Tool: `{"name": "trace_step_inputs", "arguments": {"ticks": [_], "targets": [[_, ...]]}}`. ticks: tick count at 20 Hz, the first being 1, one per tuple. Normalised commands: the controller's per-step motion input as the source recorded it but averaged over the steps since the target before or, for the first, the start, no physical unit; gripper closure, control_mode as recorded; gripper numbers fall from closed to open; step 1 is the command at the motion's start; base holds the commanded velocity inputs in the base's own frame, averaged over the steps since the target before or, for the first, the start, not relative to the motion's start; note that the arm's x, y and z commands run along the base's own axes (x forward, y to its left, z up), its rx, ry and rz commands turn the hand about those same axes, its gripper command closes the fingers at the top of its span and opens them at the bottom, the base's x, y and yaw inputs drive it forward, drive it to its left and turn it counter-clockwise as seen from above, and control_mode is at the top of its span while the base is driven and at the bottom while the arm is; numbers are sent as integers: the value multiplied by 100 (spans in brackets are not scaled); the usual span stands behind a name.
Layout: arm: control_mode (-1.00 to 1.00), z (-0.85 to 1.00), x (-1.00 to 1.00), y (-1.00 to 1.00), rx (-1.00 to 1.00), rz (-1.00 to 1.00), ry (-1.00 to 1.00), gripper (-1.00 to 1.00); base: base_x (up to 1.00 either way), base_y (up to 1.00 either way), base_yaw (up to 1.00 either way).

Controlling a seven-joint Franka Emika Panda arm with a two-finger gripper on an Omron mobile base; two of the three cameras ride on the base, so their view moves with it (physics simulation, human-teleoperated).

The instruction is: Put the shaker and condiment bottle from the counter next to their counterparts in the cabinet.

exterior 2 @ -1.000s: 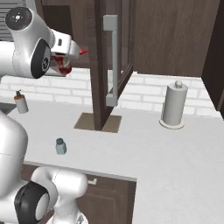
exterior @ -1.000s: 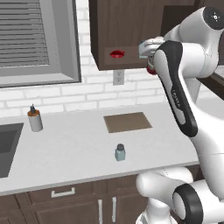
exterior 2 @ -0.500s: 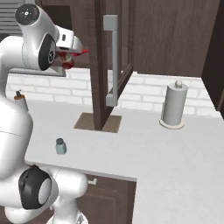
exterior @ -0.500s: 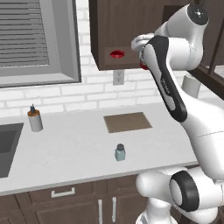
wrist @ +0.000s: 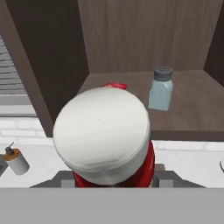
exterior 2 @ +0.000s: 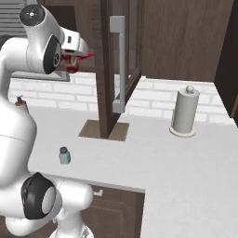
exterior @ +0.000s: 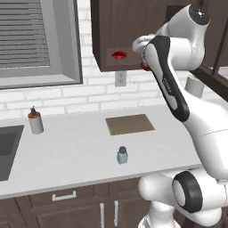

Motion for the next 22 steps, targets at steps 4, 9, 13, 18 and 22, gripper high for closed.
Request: {"name": "trace_step_inputs", "arguments": {"ticks": [4, 9, 13, 18, 22], "targets": [[-100, 0, 39, 0, -2, 0, 0, 100, 0, 0, 0], [-100, 0, 45, 0, 0, 0, 0, 100, 0, 0, 0], [-100, 0, 26, 0, 0, 1, 2, 100, 0, 0, 0], [-100, -4, 14, 0, 0, 3, 3, 100, 0, 0, 0], [-100, -10, 34, 0, 0, 5, 7, 100, 0, 0, 0]]}}
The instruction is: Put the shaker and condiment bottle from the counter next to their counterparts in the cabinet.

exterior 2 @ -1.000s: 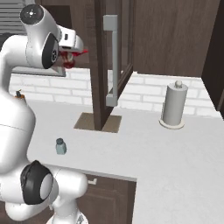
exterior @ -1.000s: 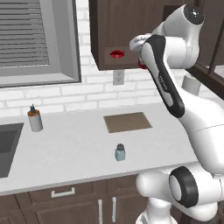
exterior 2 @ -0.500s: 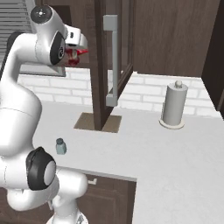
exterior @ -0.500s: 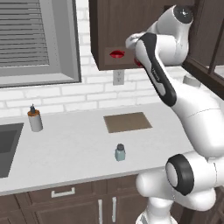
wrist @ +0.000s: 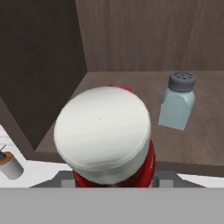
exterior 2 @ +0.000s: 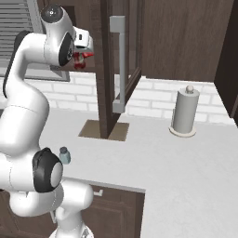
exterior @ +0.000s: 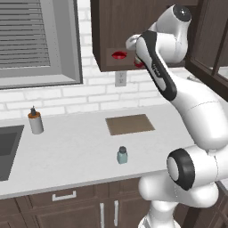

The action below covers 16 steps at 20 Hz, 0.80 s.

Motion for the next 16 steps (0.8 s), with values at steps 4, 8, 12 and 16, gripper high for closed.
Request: {"name": "trace_step_inputs", "arguments": {"ticks": [4, 8, 12, 16], "targets": [[-100, -15, 42, 0, 0, 6, 8, 100, 0, 0, 0], [-100, -8, 47, 1, 0, 6, 9, 100, 0, 0, 0], [-100, -2, 44, 7, 0, 5, 10, 100, 0, 0, 0], [-100, -2, 39, 11, 0, 4, 8, 100, 0, 0, 0]]}}
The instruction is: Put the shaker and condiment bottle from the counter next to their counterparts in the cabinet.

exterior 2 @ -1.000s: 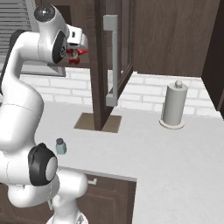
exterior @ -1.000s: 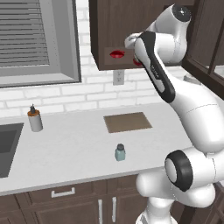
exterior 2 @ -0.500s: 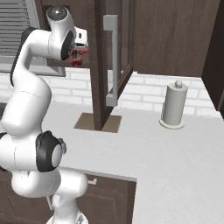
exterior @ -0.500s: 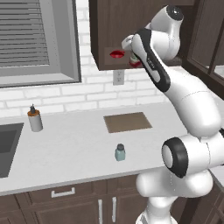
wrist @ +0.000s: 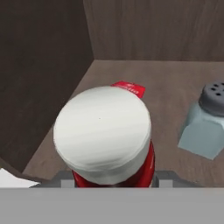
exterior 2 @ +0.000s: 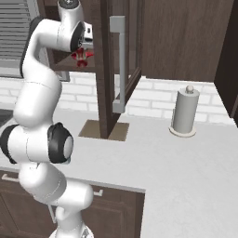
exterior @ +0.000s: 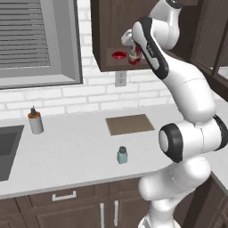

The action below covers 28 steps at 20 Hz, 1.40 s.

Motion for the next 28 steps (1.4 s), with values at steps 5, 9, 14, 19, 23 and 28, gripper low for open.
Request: {"name": "trace_step_inputs", "arguments": {"ticks": [5, 9, 14, 19, 23, 28], "targets": [[-100, -7, 37, 10, -1, 4, 7, 100, 0, 0, 0], [-100, -9, 34, 6, -2, 5, 3, 100, 0, 0, 0], [-100, -8, 32, 5, -2, 5, 0, 100, 0, 0, 0], [-100, -13, 22, 3, -3, 5, 0, 100, 0, 0, 0], [-100, -19, 1, 3, -3, 6, 0, -100, 0, 0, 0], [-100, -8, 0, 0, -1, 6, 0, -100, 0, 0, 0]]}}
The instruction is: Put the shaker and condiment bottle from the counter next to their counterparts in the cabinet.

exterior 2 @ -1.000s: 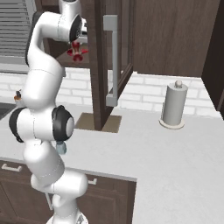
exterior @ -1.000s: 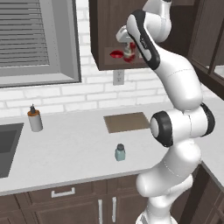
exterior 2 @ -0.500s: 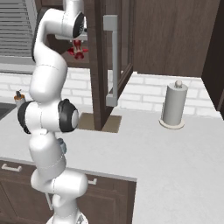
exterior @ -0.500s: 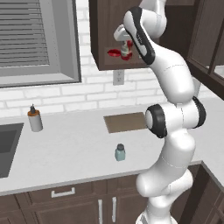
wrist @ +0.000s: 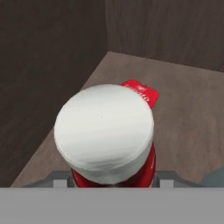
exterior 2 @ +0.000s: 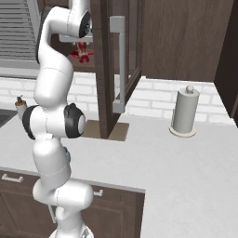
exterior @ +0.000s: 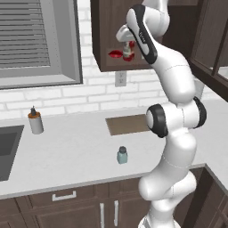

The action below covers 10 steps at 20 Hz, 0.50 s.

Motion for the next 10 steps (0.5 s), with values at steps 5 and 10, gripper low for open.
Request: {"name": "trace_step_inputs", "arguments": {"ticks": [5, 10], "targets": [[-100, -1, 0, 0, 0, 3, 0, -100, 0, 0, 0], [-100, -1, -5, 0, 0, 3, -3, -100, 0, 0, 0]]}}
